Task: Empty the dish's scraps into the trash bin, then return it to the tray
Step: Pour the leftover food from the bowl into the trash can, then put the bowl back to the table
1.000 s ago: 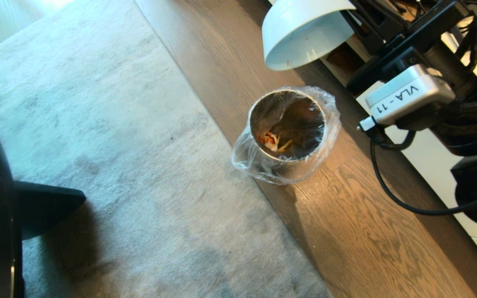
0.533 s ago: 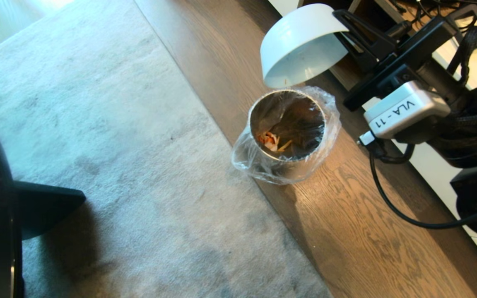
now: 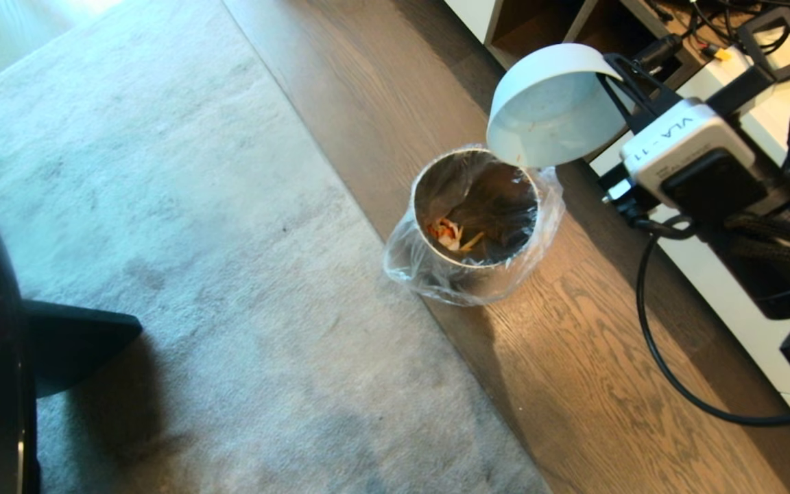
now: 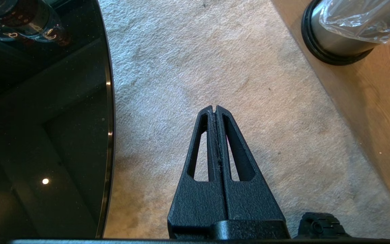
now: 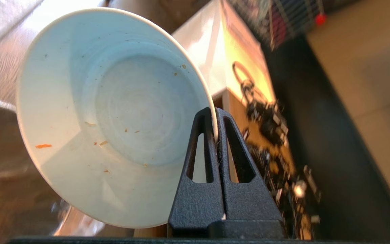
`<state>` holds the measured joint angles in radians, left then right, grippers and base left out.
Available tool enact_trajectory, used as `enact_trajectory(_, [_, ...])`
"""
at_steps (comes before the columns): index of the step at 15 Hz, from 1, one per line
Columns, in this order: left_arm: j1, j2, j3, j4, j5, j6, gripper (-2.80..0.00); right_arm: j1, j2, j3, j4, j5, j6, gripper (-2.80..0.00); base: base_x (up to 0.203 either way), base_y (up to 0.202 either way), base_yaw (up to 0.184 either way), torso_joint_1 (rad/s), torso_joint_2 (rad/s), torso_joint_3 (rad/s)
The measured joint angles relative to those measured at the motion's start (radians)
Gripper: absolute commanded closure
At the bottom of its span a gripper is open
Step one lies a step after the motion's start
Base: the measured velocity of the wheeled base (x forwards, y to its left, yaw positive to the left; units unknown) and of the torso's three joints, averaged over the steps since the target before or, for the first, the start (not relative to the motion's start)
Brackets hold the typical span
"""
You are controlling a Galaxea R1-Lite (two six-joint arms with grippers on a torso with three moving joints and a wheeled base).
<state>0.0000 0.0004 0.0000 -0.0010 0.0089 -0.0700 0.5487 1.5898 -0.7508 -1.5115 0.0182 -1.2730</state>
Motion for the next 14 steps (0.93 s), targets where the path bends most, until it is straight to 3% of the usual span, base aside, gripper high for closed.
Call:
enact_trajectory(4, [0.000,0.000,0.000,0.000,0.000,0.000,0.00,0.000,-0.067,0.054,0.130,-0.115,0.071,0.00,0.000,0.000,0.000,0.000,0.00,0.000])
enact_trajectory(9, [0.000,0.000,0.000,0.000,0.000,0.000,0.00,0.000,-0.170,0.057,0.394,-0.159,0.151,0.00,0.000,0.000,0.000,0.000,0.00,0.000])
enact_trajectory(14, [0.000,0.000,0.000,0.000,0.000,0.000,0.00,-0.020,-0.316,0.060,0.677,-0.301,0.303,0.00,0.000,0.000,0.000,0.000,0.00,0.000])
